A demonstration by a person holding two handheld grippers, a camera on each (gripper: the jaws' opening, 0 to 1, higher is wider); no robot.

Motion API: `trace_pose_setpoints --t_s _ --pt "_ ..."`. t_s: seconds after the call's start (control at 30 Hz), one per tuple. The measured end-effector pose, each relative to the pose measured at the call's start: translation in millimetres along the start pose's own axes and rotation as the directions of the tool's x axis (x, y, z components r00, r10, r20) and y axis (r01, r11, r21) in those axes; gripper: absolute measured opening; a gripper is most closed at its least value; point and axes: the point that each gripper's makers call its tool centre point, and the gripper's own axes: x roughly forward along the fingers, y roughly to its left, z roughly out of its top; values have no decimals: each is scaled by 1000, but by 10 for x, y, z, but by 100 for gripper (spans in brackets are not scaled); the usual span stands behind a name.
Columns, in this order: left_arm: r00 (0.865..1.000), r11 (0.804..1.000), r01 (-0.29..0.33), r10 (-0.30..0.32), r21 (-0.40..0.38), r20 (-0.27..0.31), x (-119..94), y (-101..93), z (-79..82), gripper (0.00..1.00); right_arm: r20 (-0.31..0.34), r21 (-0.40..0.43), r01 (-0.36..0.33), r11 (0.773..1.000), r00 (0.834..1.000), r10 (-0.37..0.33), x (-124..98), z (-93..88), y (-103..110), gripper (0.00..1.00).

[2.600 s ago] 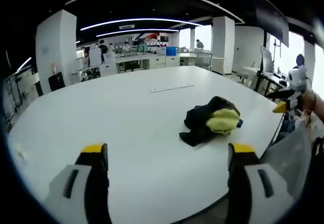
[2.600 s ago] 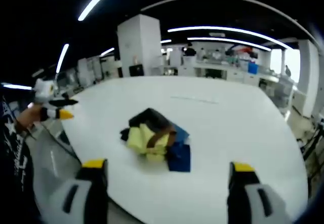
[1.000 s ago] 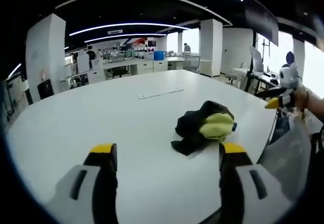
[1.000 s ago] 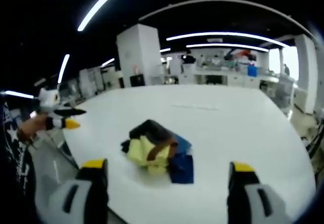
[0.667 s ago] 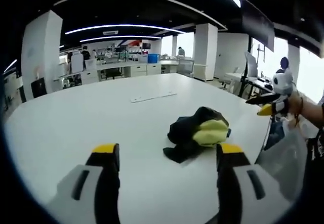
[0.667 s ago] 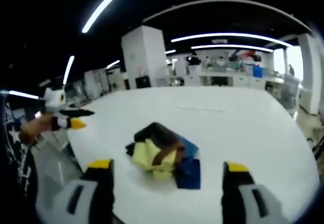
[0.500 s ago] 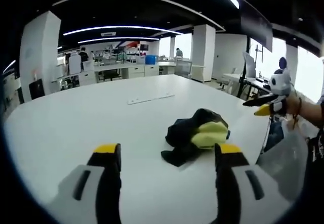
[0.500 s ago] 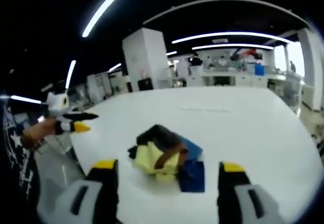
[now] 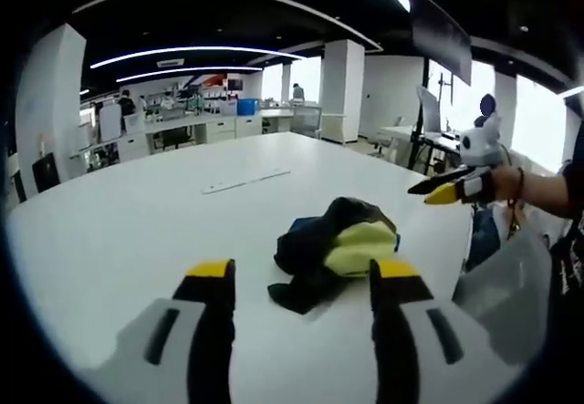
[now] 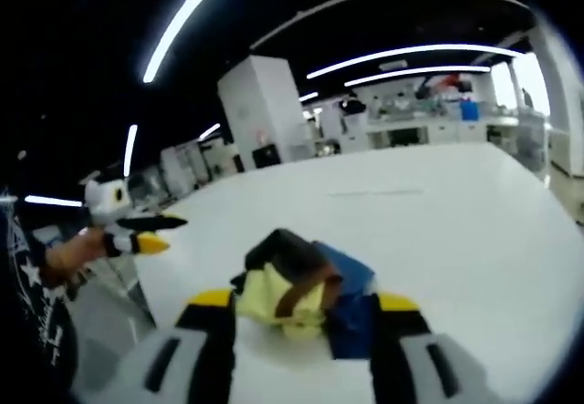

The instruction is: Fold the garment on the visible template until the final outline fits inside the template.

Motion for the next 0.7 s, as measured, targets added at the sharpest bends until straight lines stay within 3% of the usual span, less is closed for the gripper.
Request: trace_pose_setpoints --t_s 0.33,0.7 --pt "998 997 69 -69 30 -3 245 -138 75 50 -11 5 -16 1000 1000 16 227 17 -93 44" --pt "991 990 128 -125 60 -41 507 -270 7 49 -62 -11 -58 998 996 57 486 -35 -136 35"
